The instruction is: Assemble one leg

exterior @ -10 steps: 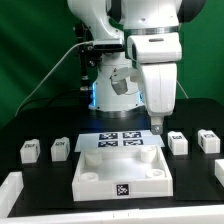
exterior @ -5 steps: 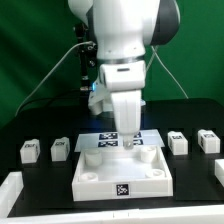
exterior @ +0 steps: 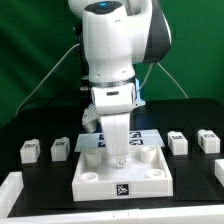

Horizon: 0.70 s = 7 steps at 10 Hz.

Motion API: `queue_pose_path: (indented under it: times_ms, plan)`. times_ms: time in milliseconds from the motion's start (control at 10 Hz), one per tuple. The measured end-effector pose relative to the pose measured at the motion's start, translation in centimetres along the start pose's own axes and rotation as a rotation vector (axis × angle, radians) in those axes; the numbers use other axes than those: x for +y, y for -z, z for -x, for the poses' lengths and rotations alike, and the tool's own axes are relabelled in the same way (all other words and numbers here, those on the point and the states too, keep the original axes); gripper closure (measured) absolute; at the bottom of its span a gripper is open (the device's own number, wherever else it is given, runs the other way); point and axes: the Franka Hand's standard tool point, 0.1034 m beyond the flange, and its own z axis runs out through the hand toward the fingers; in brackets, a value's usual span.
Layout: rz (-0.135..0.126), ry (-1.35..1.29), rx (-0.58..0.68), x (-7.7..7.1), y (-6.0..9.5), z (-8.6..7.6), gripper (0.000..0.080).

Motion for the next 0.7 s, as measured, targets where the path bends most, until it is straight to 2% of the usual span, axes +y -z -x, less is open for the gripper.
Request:
queue_pose_path:
  times_ms: [100, 200, 400, 700]
  plan:
    - [0.000, -0.001, 0.000, 0.00, 0.00, 0.01, 0.0159]
    - [0.000, -0.002, 0.000, 0.00, 0.00, 0.03, 0.0316]
    - [0.000, -0.003, 0.000, -0.02, -0.01, 0.04, 0.0693]
    - [0.008, -0.003, 0.000, 0.16, 0.10, 0.05, 0.0740]
